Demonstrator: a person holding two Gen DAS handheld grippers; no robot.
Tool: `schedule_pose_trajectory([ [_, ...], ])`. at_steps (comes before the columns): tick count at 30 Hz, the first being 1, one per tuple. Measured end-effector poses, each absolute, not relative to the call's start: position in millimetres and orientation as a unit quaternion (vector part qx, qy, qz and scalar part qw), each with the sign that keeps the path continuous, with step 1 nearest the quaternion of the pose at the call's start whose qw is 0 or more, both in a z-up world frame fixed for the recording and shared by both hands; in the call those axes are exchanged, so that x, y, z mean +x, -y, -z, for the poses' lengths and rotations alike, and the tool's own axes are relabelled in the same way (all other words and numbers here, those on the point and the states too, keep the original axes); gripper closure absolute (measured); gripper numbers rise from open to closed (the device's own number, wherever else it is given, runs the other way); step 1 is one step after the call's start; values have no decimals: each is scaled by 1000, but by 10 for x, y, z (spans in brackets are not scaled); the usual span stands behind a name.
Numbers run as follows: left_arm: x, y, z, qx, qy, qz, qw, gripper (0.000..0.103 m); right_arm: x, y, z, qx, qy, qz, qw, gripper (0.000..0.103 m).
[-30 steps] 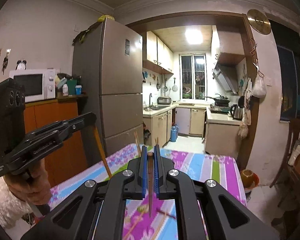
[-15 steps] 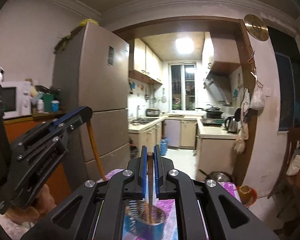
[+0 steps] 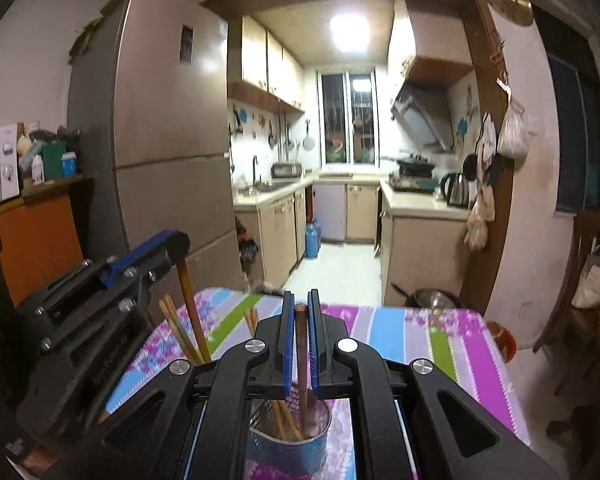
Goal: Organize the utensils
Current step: 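Lower the chopsticks into the holder, opening the right tool then the left, then move both tools down to the loose chopsticks on the tablecloth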
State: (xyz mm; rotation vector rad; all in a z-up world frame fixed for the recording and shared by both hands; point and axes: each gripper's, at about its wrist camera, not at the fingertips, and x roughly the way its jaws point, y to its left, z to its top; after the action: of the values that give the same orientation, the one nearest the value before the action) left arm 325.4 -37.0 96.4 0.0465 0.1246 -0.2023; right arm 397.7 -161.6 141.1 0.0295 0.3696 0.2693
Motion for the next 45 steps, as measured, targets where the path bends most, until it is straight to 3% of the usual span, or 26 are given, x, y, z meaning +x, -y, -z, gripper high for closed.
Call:
schedule_pose_trajectory([
  [5, 3361, 294, -840, 18, -97, 86, 991, 98, 3917, 1618, -1376, 9, -194, -129, 972, 93],
  [8, 3268, 192, -968, 10, -84, 83, 993, 98, 3807, 1716, -1482, 17, -184, -127, 975, 86],
  [13, 3068, 44, -1194, -10, -62, 73, 995, 98, 3529, 1930, -1646, 19, -173, -125, 977, 86],
  [22, 2128, -112, -1303, -7, -17, 73, 997, 97, 2438, 2462, -1495, -19, -185, -132, 974, 86],
  [24, 1902, -94, -1259, 1, -20, 80, 997, 93, 2088, 2632, -1349, -27, -194, -131, 972, 86],
  [25, 1726, -80, -1203, 4, -28, 91, 995, 90, 1956, 2696, -1283, -30, -196, -128, 972, 86],
  [27, 1475, -20, -1081, 14, -40, 110, 993, 72, 1643, 2850, -1123, -34, -201, -120, 972, 86],
  [37, 436, 274, -34, 100, -115, 168, 974, 71, 481, 3311, -38, -9, -265, -65, 962, 86],
  [45, 77, 87, 967, 51, -269, 136, 952, 71, 211, 3024, 590, 29, -280, -69, 957, 86],
])
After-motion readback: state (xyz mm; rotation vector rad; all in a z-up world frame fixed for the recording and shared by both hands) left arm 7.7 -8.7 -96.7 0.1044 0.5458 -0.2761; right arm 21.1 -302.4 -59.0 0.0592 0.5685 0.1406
